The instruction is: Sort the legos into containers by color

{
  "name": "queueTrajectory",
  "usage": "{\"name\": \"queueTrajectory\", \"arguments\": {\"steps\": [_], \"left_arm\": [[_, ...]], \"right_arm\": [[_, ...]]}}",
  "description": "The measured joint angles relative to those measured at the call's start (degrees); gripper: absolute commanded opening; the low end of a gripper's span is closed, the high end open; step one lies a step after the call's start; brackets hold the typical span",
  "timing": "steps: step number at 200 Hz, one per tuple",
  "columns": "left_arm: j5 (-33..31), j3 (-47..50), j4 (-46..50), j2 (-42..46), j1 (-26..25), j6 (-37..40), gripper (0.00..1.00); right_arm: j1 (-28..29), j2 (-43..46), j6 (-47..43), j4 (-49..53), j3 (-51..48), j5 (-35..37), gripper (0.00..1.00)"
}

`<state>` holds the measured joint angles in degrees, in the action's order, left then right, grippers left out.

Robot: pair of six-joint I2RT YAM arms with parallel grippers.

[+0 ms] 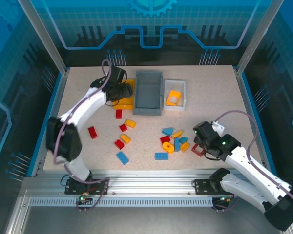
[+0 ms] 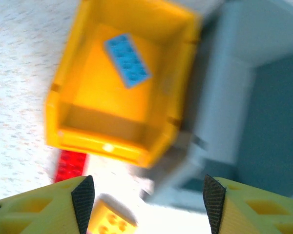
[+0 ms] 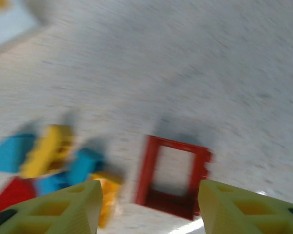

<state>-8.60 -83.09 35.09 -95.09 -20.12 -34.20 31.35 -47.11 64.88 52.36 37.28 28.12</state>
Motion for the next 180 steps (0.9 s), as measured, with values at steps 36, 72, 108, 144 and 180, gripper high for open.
{"name": "queueTrajectory", "arguments": {"steps": [36,72,108,144,180], "left_arm": [[7.3,16.7,-10.6,18.8,-15.1,2.3,0.70],[9.8,28.2,-14.7,25.6,-25.8,2.7,0.69],[9.7,34.9,-17.9,29.7,-30.9,0.9,0.68],[9.3,36.7,-21.2,32.5,-32.9,0.0,0.67],[8.0,36.7,-21.9,32.7,-32.9,0.1,0.67]], "right_arm": [[-8.3,1.7,-0.7,1.6,-5.9,-6.9,0.46],[-10.1,0.1,-3.0,-2.5,-9.0,-11.6,0.44],[-10.9,-3.6,-5.1,-6.7,-9.4,-13.4,0.36],[-13.7,-7.6,-6.4,-11.5,-11.3,-15.2,0.24],[-14.9,-10.1,-7.4,-14.0,-11.8,-16.0,0.00]]}}
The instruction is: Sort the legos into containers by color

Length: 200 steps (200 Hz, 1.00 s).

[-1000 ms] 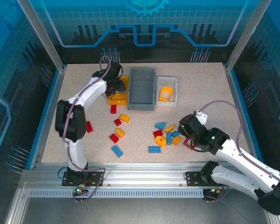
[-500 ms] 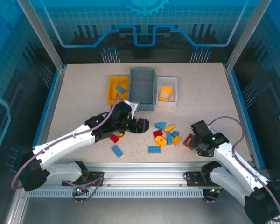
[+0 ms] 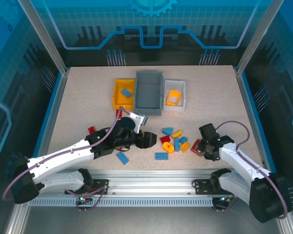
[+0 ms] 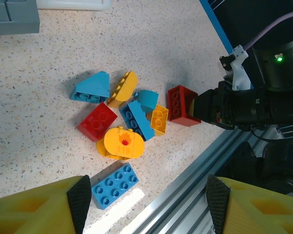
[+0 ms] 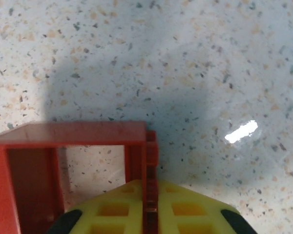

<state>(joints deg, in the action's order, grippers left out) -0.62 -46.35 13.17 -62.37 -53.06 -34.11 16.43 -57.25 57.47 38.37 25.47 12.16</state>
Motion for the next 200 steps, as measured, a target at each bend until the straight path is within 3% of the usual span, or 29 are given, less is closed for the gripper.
{"name": "queueTrajectory", "arguments": {"steps": [27,48,66,97,145,200], "left_arm": [[-2.5,-0.8,1.2,0.2,0.0,0.1,0.67],[-8.2,-2.9,5.2,1.4,0.0,-0.3,0.68],[-12.8,-5.2,8.8,3.2,1.2,-0.5,0.69],[-14.4,-9.4,12.2,4.3,9.1,-0.5,0.69],[-8.2,-17.4,15.4,-1.5,23.4,-0.5,0.70],[-1.9,-19.1,14.8,-8.2,27.4,-0.5,0.69]], "right_arm": [[1.9,3.3,-1.2,1.7,1.0,2.9,0.00],[9.6,5.4,-4.0,4.9,8.3,8.7,0.00],[15.7,0.8,-7.9,5.2,19.5,11.8,0.00],[22.3,-19.2,-15.4,2.9,42.8,12.9,0.00],[22.5,-55.0,-20.9,7.9,81.1,10.3,0.00],[17.7,-82.7,-21.2,17.9,116.1,5.8,0.00]]}}
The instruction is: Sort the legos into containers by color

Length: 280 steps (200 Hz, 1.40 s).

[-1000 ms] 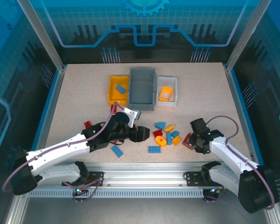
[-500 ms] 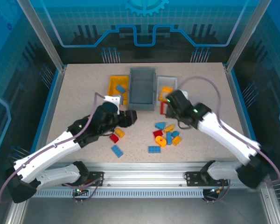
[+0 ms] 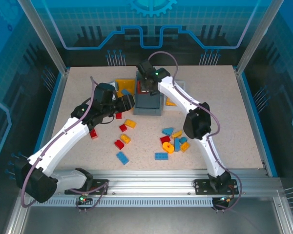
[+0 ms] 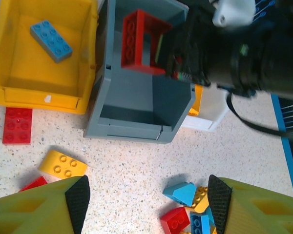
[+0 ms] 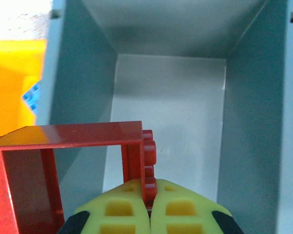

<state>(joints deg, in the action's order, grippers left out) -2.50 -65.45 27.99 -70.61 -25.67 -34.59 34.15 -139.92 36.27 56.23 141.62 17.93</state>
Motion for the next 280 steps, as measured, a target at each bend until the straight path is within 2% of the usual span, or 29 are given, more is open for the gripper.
{"name": "queueTrajectory", "arguments": {"steps": [28,49,87,133,162,192,218,241,257,280], "left_arm": [[1.1,-0.7,-0.2,-0.8,0.1,0.0,0.68],[1.1,-0.9,-0.2,-0.8,0.1,0.0,0.69],[0.6,-0.2,0.2,-0.6,0.6,0.0,0.68],[-1.5,3.5,4.1,0.3,2.4,-0.1,0.68],[-2.2,5.1,6.6,1.1,4.5,-0.1,0.69],[-2.1,8.5,8.6,1.1,6.8,0.0,0.69],[-0.5,12.2,9.2,0.6,7.1,-1.0,0.66],[1.0,16.2,10.1,0.5,6.3,-3.3,0.66],[1.6,18.8,11.2,0.9,3.1,-6.1,0.68],[2.2,23.1,12.3,2.4,-5.4,-12.4,0.70]], "right_arm": [[-2.6,-5.9,0.2,2.1,5.1,-2.4,0.00],[-3.1,-8.4,0.4,3.0,7.1,-3.8,0.16],[-2.3,-8.6,0.5,3.8,7.6,-5.1,0.28],[-1.6,-7.4,0.5,4.3,7.6,-4.7,0.29],[0.1,-0.1,-0.8,4.1,4.1,-2.0,0.33],[4.6,17.9,-3.4,-1.8,-11.1,1.0,0.45],[10.4,38.0,-6.4,-13.1,-34.3,1.1,0.52],[14.7,50.1,-8.1,-21.8,-53.4,-1.2,0.57],[16.4,53.6,-8.0,-25.2,-64.1,-2.6,0.61],[19.3,54.7,-7.5,-28.3,-75.9,-4.7,0.67]]}}
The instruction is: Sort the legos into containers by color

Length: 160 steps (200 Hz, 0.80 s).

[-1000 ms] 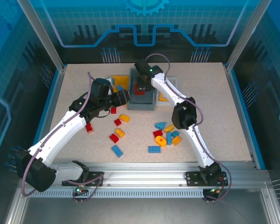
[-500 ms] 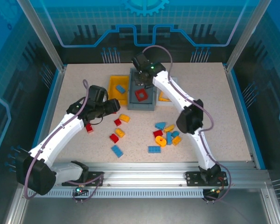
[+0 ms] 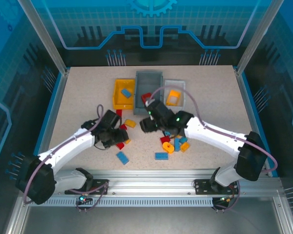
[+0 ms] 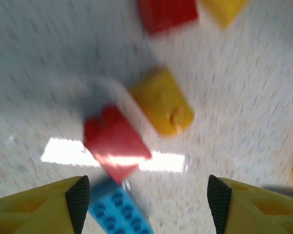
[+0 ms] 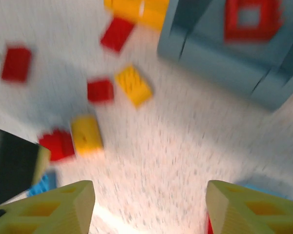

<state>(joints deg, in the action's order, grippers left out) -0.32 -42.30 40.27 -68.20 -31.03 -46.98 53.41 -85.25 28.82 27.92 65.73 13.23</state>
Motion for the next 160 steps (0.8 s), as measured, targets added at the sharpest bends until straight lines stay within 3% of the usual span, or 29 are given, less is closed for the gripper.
{"name": "queueTrajectory", "arguments": {"steps": [26,50,78,90,129,160], "left_arm": [[0.6,6.3,-0.5,1.3,-5.6,-8.1,0.70],[0.9,9.8,-1.9,0.8,-6.2,-13.2,0.70],[1.3,9.8,-4.6,-2.2,-6.8,-15.9,0.63],[1.2,9.8,-5.7,-3.6,-7.0,-16.5,0.58],[0.6,9.5,-4.7,-3.7,-7.0,-17.9,0.18],[-0.9,7.0,-2.1,0.2,-7.1,-17.0,0.14]], "right_arm": [[5.4,1.6,0.5,-2.2,-8.5,-2.2,0.69],[8.7,4.2,1.2,-3.7,-10.7,-2.9,0.69],[9.1,7.0,2.5,-5.3,-11.2,-2.0,0.68],[9.1,8.1,2.7,-5.5,-11.6,-1.4,0.68],[9.1,11.8,3.8,-5.6,-13.1,1.2,0.65],[8.2,18.4,5.6,-6.8,-17.0,3.0,0.65]]}}
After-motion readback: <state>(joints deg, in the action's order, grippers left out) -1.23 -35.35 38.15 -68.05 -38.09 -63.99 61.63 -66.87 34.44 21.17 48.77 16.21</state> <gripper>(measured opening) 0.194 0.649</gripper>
